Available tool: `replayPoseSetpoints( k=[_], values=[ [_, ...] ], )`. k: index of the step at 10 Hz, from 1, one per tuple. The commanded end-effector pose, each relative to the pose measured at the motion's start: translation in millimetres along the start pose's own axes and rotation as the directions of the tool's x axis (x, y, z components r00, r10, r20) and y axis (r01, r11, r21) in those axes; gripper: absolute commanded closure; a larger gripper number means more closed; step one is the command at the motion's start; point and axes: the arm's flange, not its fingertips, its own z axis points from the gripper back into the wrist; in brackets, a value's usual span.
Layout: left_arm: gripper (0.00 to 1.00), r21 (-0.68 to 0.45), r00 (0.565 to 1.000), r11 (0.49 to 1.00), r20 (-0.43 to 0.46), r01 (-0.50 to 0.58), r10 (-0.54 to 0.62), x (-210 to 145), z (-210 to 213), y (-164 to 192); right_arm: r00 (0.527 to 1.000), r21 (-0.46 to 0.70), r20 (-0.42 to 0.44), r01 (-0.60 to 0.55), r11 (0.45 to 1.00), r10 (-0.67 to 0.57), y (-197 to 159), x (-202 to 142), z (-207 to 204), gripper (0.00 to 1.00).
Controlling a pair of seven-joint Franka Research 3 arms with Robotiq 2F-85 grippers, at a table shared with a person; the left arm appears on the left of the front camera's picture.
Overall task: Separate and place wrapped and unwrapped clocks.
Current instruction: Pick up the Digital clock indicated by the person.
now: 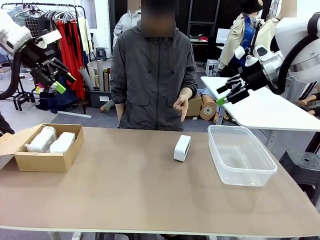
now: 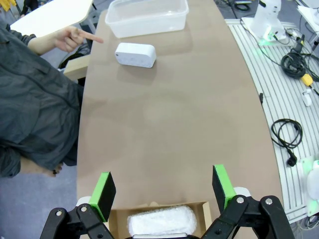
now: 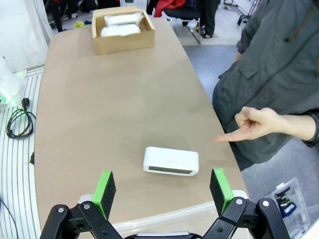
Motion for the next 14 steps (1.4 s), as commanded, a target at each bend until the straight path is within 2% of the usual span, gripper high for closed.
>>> replayPoseSetpoints(
  k=[1,5,7,8,10,12,13,14],
  values=[
    [0.0,-0.003,1.0,1.0,-0.009,0.002,-0.002,0,0,0,1.0,0.001,0.004,-0.003,1.0,0.003,0,2,1,0.0],
    [0.0,-0.003,1.0,1.0,-0.009,0.002,-0.002,0,0,0,1.0,0.0,0.0,0.0,1.0,0.0,0,0,0,0.0],
    [0.0,-0.003,1.0,1.0,-0.009,0.002,-0.002,0,0,0,0.998,-0.035,-0.03,0.062,0.997,-0.063,0,22,-17,0.0],
    [0.0,-0.003,1.0,1.0,-0.009,0.002,-0.002,0,0,0,0.99,-0.049,-0.064,0.123,0.991,-0.126,9,38,-20,0.0],
    [0.0,-0.003,1.0,1.0,-0.009,0.002,-0.002,0,0,0,0.977,-0.092,-0.145,0.146,0.985,-0.158,24,75,-33,0.0],
    [0.0,-0.003,1.0,1.0,-0.009,0.002,-0.002,0,0,0,0.924,-0.202,-0.223,0.267,0.942,-0.31,29,108,-47,0.0],
    [0.0,-0.003,1.0,1.0,-0.009,0.002,-0.002,0,0,0,0.873,-0.194,-0.297,0.342,0.92,-0.387,34,123,-48,0.0],
    [0.0,-0.003,1.0,1.0,-0.009,0.002,-0.002,0,0,0,0.837,-0.221,-0.352,0.36,0.906,-0.419,35,138,-44,0.0]
  ],
)
